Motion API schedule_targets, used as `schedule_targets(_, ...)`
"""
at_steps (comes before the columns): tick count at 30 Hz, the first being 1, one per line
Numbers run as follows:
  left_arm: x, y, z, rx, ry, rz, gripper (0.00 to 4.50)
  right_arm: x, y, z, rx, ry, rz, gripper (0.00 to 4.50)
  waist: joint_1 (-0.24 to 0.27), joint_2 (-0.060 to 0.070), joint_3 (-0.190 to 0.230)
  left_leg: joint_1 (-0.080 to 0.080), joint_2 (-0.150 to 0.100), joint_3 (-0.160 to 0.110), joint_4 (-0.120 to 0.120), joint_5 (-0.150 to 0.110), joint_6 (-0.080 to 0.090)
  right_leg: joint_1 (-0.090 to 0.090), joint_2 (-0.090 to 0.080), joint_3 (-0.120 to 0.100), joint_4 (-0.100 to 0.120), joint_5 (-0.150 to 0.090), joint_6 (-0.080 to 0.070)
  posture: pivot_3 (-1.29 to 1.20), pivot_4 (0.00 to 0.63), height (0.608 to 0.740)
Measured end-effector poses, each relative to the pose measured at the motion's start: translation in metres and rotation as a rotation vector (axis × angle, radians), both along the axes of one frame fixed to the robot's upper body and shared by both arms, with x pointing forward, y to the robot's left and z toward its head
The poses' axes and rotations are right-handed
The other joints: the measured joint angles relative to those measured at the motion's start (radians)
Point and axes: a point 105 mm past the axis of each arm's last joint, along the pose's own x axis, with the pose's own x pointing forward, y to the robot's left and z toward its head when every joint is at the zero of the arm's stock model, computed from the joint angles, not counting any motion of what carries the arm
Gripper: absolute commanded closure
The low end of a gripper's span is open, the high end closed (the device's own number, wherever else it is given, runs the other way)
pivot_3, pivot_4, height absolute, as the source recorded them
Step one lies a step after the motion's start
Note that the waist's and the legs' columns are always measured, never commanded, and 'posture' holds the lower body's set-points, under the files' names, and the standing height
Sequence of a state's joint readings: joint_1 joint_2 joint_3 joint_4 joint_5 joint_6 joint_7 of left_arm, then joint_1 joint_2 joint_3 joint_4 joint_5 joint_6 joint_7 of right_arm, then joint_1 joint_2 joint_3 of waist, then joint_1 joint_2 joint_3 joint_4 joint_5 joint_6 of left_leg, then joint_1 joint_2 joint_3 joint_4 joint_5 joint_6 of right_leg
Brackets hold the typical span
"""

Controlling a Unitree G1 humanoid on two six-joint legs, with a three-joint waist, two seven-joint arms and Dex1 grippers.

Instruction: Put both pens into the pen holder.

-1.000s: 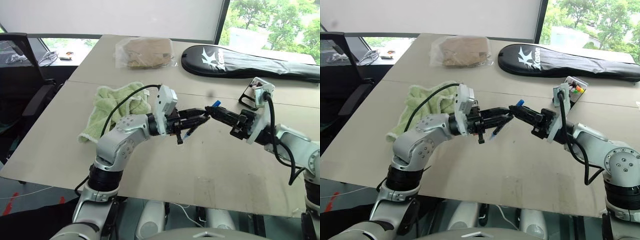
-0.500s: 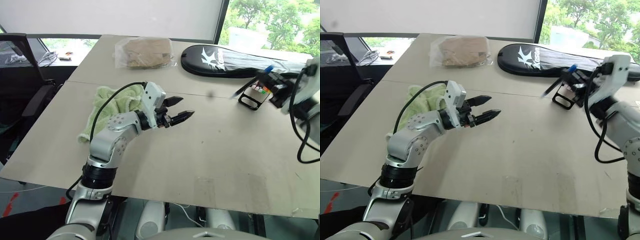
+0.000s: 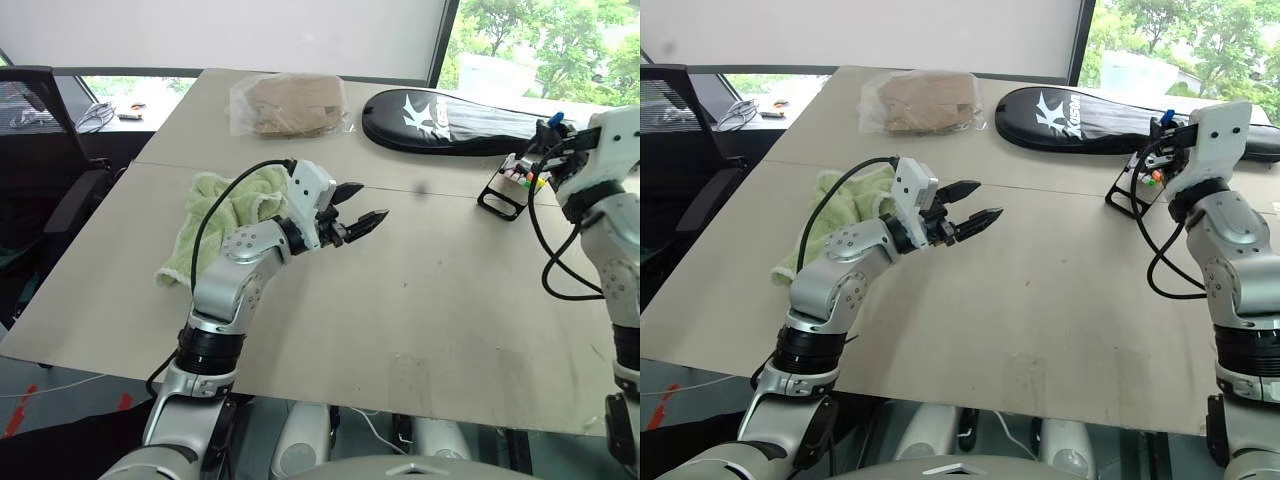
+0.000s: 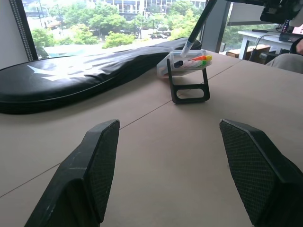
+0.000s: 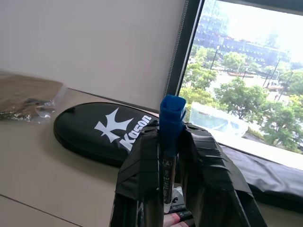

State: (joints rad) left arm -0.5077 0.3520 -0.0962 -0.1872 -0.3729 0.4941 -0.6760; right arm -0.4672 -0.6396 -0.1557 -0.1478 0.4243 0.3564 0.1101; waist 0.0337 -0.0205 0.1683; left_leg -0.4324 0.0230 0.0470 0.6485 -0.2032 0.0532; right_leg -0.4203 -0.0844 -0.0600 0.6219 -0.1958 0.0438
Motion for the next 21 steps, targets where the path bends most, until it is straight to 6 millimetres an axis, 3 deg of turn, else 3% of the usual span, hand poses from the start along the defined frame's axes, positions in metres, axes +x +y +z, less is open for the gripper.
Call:
schedule_targets(4,-0.002,0.002,0.001,0.004,-0.01,0.005,1.01,0.006,0.002,-0.006,-0.065,-0.024,-0.018,4.44,-0.008,0.0,0.0,0.0,0.0,0.0,0.0,0.0,0.0,0.0,0.0,0.0,0.0,0.0,0.0,0.0,0.15,0.74)
schedule_targets(8,-0.006,0.002,0.003,-0.005,-0.019,-0.004,1.01,0.026,0.008,-0.034,-0.101,0.002,-0.018,4.44,-0.021,0.0,0.0,0.001,0.0,0.001,0.0,0.0,0.0,0.0,0.0,0.001,0.001,0.0,0.0,0.0,0.15,0.74)
schedule_targets(11,-0.015,-0.003,0.006,-0.028,-0.009,-0.06,1.01,0.035,0.005,-0.043,-0.144,-0.002,-0.034,4.44,-0.023,0.0,0.0,0.001,0.0,0.001,0.0,0.0,0.0,0.0,0.001,0.001,0.001,0.0,0.0,0.0,0.15,0.74)
schedule_targets(13,-0.021,-0.006,0.008,-0.044,0.002,-0.102,1.01,0.04,0.007,-0.045,-0.175,-0.008,-0.029,3.42,-0.024,0.0,0.0,0.002,0.0,0.001,0.0,0.0,0.0,0.0,0.001,0.002,0.001,0.0,0.0,0.0,0.15,0.74)
schedule_targets(18,-0.028,-0.007,0.013,-0.069,0.01,-0.147,1.01,0.05,0.003,-0.081,-0.23,0.08,-0.028,1.36,-0.02,0.0,0.0,0.001,0.0,0.001,0.0,0.0,0.0,0.0,0.002,0.002,0.002,0.002,-0.003,0.0,0.15,0.74)
schedule_targets(21,-0.028,-0.007,0.013,-0.07,0.015,-0.148,1.01,0.049,0.002,-0.082,-0.236,0.077,-0.027,0.05,-0.022,0.001,0.0,0.002,0.0,0.001,0.0,0.0,0.0,0.0,0.001,0.003,0.001,0.003,-0.003,0.0,0.15,0.74)
